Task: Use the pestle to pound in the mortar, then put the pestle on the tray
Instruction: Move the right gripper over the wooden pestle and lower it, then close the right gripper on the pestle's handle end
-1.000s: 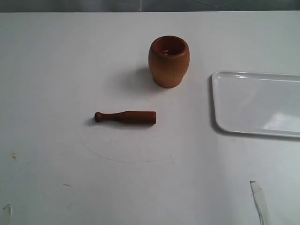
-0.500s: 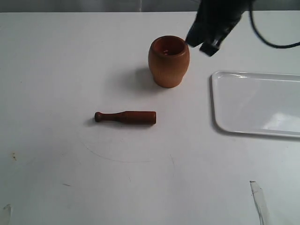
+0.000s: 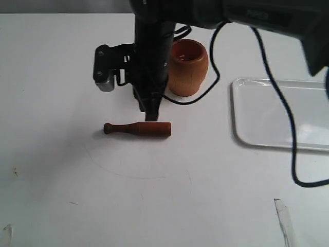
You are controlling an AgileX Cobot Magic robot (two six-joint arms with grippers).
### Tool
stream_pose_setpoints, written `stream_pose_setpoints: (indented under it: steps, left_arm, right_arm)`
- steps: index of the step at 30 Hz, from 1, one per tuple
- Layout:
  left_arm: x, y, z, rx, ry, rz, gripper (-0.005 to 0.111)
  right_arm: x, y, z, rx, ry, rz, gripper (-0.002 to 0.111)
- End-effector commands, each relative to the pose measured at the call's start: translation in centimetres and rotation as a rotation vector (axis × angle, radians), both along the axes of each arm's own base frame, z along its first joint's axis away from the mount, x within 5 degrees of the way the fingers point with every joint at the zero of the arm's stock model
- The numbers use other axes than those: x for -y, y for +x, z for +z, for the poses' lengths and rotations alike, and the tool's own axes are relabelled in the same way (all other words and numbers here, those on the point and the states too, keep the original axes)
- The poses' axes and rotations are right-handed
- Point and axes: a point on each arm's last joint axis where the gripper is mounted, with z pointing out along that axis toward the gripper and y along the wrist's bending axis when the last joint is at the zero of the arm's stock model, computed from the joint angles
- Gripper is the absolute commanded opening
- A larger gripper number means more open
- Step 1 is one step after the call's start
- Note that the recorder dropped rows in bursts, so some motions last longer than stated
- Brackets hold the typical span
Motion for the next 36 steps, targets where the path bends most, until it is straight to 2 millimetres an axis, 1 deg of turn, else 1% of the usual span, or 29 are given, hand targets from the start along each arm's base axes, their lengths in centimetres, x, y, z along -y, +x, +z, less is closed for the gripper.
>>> stream_pose_setpoints:
  steps: [1, 2, 5, 6, 7, 8, 10, 11, 12, 13, 14, 15, 17, 19, 22, 24, 26, 29, 32, 36]
  left_arm:
    - [0.1, 0.0, 0.0, 0.004, -0.015, -0.006, 0.000]
    - [0.1, 0.0, 0.0, 0.004, -0.015, -0.006, 0.000]
    - [0.1, 0.0, 0.0, 0.004, -0.015, -0.006, 0.000]
    - [0.1, 0.0, 0.0, 0.004, -0.015, -0.006, 0.000]
    - [0.1, 0.0, 0.0, 0.004, -0.015, -0.006, 0.000]
    - [0.1, 0.0, 0.0, 0.004, -0.015, -0.006, 0.000]
    - [0.1, 0.0, 0.0, 0.004, -0.015, -0.006, 0.000]
    - [0.1, 0.0, 0.0, 0.004, -0.015, -0.006, 0.000]
    - [0.1, 0.0, 0.0, 0.004, -0.015, -0.006, 0.000]
    - [0.1, 0.0, 0.0, 0.004, -0.015, -0.006, 0.000]
    - [0.1, 0.0, 0.0, 0.004, -0.015, -0.006, 0.000]
    - [0.1, 0.0, 0.0, 0.004, -0.015, -0.006, 0.000]
    - [0.1, 0.0, 0.0, 0.004, -0.015, -0.006, 0.000]
    - [0.1, 0.0, 0.0, 0.004, -0.015, -0.006, 0.000]
    - [0.1, 0.0, 0.0, 0.004, -0.015, -0.006, 0.000]
    - [0.1, 0.0, 0.0, 0.004, -0.015, -0.006, 0.000]
    - [0.1, 0.0, 0.0, 0.004, -0.015, -0.006, 0.000]
    - [0.1, 0.0, 0.0, 0.004, -0.015, -0.006, 0.000]
    - [0.1, 0.0, 0.0, 0.004, -0.015, -0.006, 0.000]
    - [0.1, 0.0, 0.0, 0.004, -0.015, -0.006, 0.000]
  right_arm:
    - [-2.2, 0.1, -0.1, -0.075, 0.102, 0.013, 0.000]
    - [-2.5, -0.1, -0.5, -0.105, 0.116, 0.004, 0.000]
    - [-2.9, -0.5, -0.5, -0.165, 0.160, -0.017, 0.000]
    - [-2.9, -0.5, -0.5, -0.167, 0.161, -0.017, 0.003]
    - [-2.9, -0.5, -0.5, -0.162, 0.157, -0.016, 0.007]
    - [-2.9, -0.4, -0.5, -0.155, 0.151, -0.013, 0.013]
    - [-2.8, -0.4, -0.5, -0.151, 0.148, -0.012, 0.030]
    - [-2.9, -0.5, -0.5, -0.151, 0.148, -0.010, 0.043]
    - [-3.0, -0.7, -0.5, -0.150, 0.146, -0.004, 0.052]
    - [-3.0, -0.7, -0.6, -0.145, 0.141, 0.000, 0.060]
    - [-3.2, -1.0, -0.6, -0.133, 0.129, 0.009, 0.066]
    - [-3.3, -1.2, -0.7, -0.122, 0.113, 0.007, 0.065]
    - [-3.3, -1.6, -1.4, -0.079, 0.060, 0.008, 0.061]
    - [-3.5, -2.1, -2.0, -0.063, 0.051, -0.013, 0.057]
    - [-4.0, -2.5, -2.4, -0.049, 0.071, -0.087, 0.056]
    - [-4.1, -2.1, -2.8, -0.028, 0.073, -0.167, 0.056]
    - [-4.2, -1.8, -3.4, -0.014, 0.059, -0.201, 0.056]
    - [-4.0, -1.4, -5.2, 0.007, 0.002, -0.209, 0.056]
    - [-4.0, -1.2, -6.4, 0.019, -0.023, -0.207, 0.056]
    - [-4.1, -1.0, -7.3, 0.031, -0.018, -0.205, 0.054]
